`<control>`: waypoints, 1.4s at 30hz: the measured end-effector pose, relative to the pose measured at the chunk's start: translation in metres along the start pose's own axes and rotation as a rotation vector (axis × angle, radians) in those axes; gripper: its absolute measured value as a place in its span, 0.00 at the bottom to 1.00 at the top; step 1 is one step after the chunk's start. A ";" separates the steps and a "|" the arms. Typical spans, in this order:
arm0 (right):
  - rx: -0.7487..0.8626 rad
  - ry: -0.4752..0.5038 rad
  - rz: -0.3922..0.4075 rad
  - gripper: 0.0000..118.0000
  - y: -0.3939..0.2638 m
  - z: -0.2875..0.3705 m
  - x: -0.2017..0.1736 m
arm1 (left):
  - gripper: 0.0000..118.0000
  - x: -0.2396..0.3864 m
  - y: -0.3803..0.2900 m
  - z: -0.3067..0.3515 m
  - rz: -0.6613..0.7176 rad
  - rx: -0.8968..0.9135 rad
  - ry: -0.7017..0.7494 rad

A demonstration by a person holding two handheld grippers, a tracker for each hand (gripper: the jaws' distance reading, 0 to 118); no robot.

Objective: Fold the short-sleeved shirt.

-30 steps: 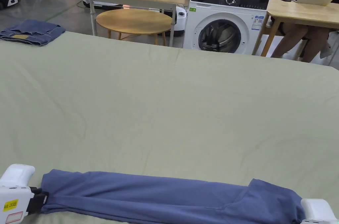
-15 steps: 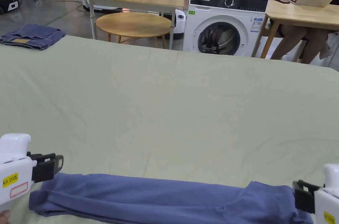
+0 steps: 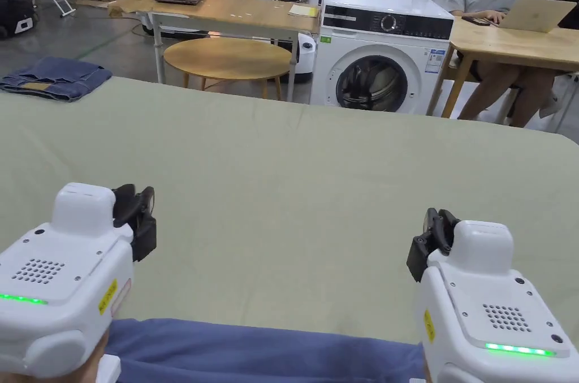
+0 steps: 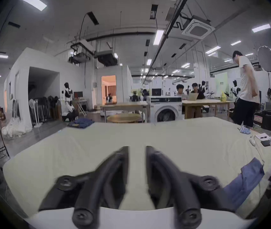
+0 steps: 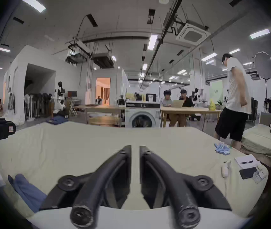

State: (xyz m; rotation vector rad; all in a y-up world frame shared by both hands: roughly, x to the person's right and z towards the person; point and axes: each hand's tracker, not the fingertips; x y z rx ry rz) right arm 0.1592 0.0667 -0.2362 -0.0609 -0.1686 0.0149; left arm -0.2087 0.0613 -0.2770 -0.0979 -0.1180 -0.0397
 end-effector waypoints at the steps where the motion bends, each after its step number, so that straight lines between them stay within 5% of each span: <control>1: 0.006 -0.003 0.003 0.01 0.001 0.000 -0.005 | 0.00 0.003 0.003 0.000 -0.013 0.034 0.014; 9: 0.018 0.008 -0.013 0.00 0.006 -0.004 -0.019 | 0.00 -0.022 0.009 0.000 0.057 -0.088 0.044; 21: -0.075 0.034 0.032 0.00 -0.010 -0.015 -0.014 | 0.01 -0.170 -0.074 -0.027 0.425 -0.751 -0.241; 27: -0.122 0.038 0.048 0.00 -0.018 -0.017 -0.012 | 0.46 -0.206 -0.119 -0.041 0.684 -0.935 -0.393; 37: -0.170 0.034 0.068 0.00 -0.026 -0.018 -0.009 | 0.48 -0.205 -0.162 -0.038 0.967 -1.025 -0.632; 42: -0.190 0.040 0.068 0.00 -0.030 -0.019 -0.012 | 0.48 -0.183 -0.172 -0.043 0.995 -0.967 -0.688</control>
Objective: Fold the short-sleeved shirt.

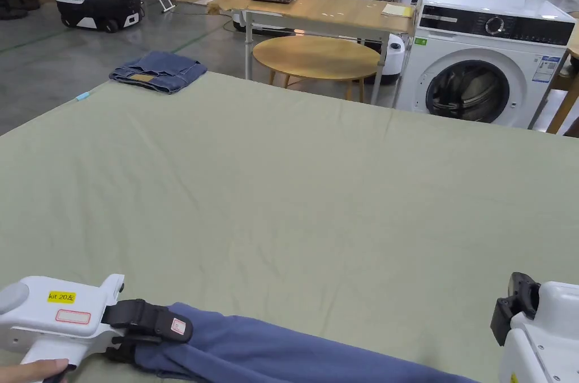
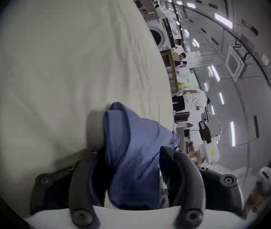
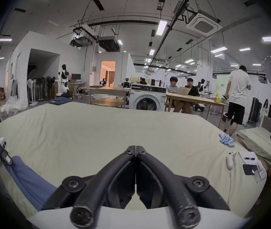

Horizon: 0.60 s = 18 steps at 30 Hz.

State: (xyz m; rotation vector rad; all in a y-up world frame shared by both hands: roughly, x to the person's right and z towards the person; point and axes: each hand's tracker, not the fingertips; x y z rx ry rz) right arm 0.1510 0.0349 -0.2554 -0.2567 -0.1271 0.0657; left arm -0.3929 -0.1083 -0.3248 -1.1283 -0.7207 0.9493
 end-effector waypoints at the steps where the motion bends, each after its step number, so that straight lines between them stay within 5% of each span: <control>1: -0.006 0.001 0.001 0.00 0.000 -0.001 -0.001 | 0.48 0.003 -0.001 -0.004 -0.007 0.005 0.006; 2: -0.010 0.003 0.000 0.00 -0.001 -0.001 -0.002 | 0.44 0.005 -0.001 -0.007 -0.020 0.009 0.008; 4: -0.014 0.007 0.004 0.00 -0.002 -0.001 -0.003 | 0.13 0.012 0.000 -0.009 -0.074 0.035 0.085; 5: -0.015 0.009 0.007 0.00 -0.003 -0.002 -0.004 | 0.08 0.015 -0.001 -0.012 -0.094 0.044 0.167; 18: -0.037 0.014 -0.009 0.00 -0.006 -0.003 0.005 | 0.04 0.043 -0.008 -0.007 -0.135 0.113 0.231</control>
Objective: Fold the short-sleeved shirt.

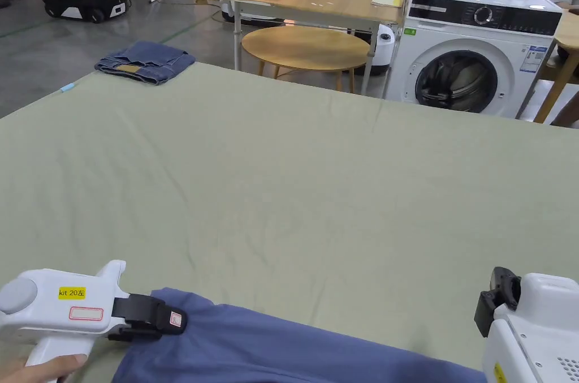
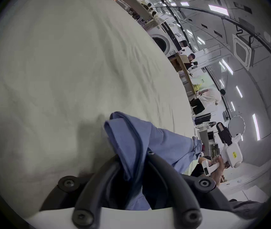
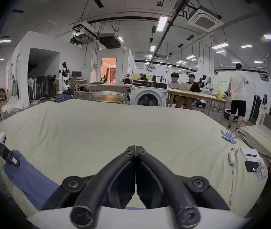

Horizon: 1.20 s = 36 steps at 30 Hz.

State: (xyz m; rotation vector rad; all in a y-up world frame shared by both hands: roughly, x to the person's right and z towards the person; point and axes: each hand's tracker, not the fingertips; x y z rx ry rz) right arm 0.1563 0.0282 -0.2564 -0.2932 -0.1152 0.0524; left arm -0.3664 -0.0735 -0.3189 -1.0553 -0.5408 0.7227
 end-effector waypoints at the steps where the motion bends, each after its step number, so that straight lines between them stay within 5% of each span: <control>1: 0.001 0.000 0.001 0.00 0.000 0.000 0.001 | 0.04 0.002 0.001 0.004 -0.003 0.005 0.001; 8: -0.002 0.001 0.006 0.00 0.002 -0.001 0.006 | 0.04 0.026 0.015 0.038 -0.052 0.039 0.010; 19: -0.005 0.038 0.017 0.00 0.005 -0.007 -0.001 | 0.04 0.054 0.037 0.102 -0.093 0.049 0.240; 36: -0.012 0.044 0.011 0.00 0.003 -0.005 0.005 | 0.04 0.187 0.019 -0.030 -0.249 -0.213 0.030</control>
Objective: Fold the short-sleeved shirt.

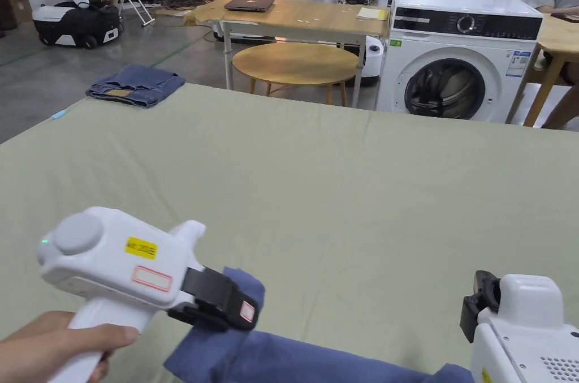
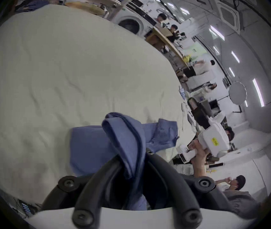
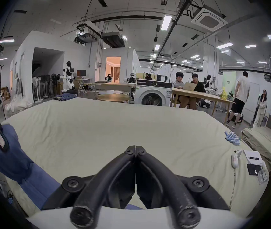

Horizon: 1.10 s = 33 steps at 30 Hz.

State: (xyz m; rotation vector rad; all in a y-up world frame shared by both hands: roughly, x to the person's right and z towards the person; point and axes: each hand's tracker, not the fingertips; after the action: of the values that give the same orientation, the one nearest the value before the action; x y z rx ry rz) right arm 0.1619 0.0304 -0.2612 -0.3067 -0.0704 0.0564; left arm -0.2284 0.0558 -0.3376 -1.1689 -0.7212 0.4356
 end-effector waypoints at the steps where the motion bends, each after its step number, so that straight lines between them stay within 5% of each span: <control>1: -0.004 -0.007 -0.003 0.00 -0.001 0.000 0.002 | 0.04 0.003 0.002 -0.016 -0.010 -0.036 0.014; 13: -0.040 -0.048 -0.017 0.00 -0.009 0.002 0.018 | 0.05 -0.006 -0.005 -0.158 0.123 -0.192 0.179; 15: -0.042 -0.053 -0.017 0.00 -0.010 0.002 0.020 | 0.15 -0.006 -0.006 -0.155 0.128 -0.182 0.177; 16: -0.044 -0.053 -0.018 0.00 -0.010 0.002 0.021 | 0.29 -0.004 -0.005 -0.150 0.131 -0.175 0.160; 21: -0.049 -0.054 -0.010 0.00 -0.009 0.002 0.022 | 0.37 0.016 -0.005 -0.126 0.058 -0.169 0.089; 26: -0.045 -0.052 -0.009 0.00 -0.010 0.005 0.022 | 0.37 0.028 -0.004 -0.089 0.012 -0.087 0.018; 29: -0.046 -0.051 -0.014 0.00 -0.011 0.008 0.023 | 0.05 0.025 -0.007 -0.077 -0.022 -0.011 0.035; 33: -0.047 -0.052 -0.019 0.00 -0.013 0.010 0.024 | 0.04 0.012 -0.013 -0.099 -0.013 -0.039 0.147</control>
State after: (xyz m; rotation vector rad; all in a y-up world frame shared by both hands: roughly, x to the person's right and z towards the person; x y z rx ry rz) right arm 0.1860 0.0224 -0.2462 -0.3515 -0.1265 0.0440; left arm -0.1504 -0.0076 -0.3430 -1.2188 -0.6120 0.3221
